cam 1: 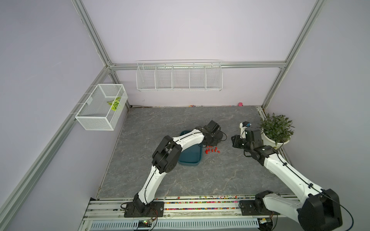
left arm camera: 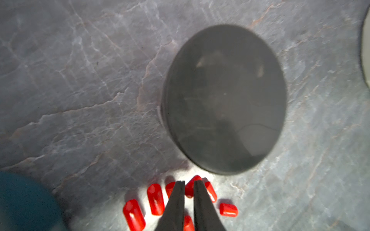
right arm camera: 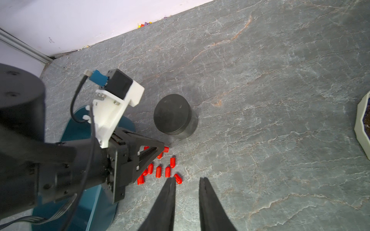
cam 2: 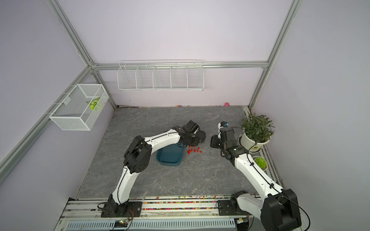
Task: Take the screw protection sleeves out of the storage box
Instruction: Place the screw protection sleeve at the center of the board.
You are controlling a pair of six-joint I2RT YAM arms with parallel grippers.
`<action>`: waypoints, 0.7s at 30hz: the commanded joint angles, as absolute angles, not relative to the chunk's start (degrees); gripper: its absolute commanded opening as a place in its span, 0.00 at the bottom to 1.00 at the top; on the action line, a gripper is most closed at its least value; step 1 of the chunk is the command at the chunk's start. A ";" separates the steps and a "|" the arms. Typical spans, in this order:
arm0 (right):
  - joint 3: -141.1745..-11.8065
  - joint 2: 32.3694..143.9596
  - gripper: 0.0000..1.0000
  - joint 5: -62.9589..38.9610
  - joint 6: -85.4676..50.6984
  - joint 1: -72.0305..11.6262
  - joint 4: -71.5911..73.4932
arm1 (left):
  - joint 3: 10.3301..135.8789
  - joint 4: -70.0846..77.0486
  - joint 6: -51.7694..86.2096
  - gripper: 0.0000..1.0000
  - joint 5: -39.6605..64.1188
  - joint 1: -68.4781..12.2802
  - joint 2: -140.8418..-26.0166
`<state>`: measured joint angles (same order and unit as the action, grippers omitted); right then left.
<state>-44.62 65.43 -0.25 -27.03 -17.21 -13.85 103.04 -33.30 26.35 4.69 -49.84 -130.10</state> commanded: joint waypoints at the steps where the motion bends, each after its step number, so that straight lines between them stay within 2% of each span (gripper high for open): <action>1: -43.90 65.21 0.26 -0.96 -27.57 -16.87 -12.57 | 105.03 -34.63 25.73 0.17 3.69 -49.96 -131.48; 21: -43.93 65.31 0.25 -1.67 -27.83 -16.52 -12.33 | 103.60 -32.87 25.75 0.26 3.44 -49.92 -130.24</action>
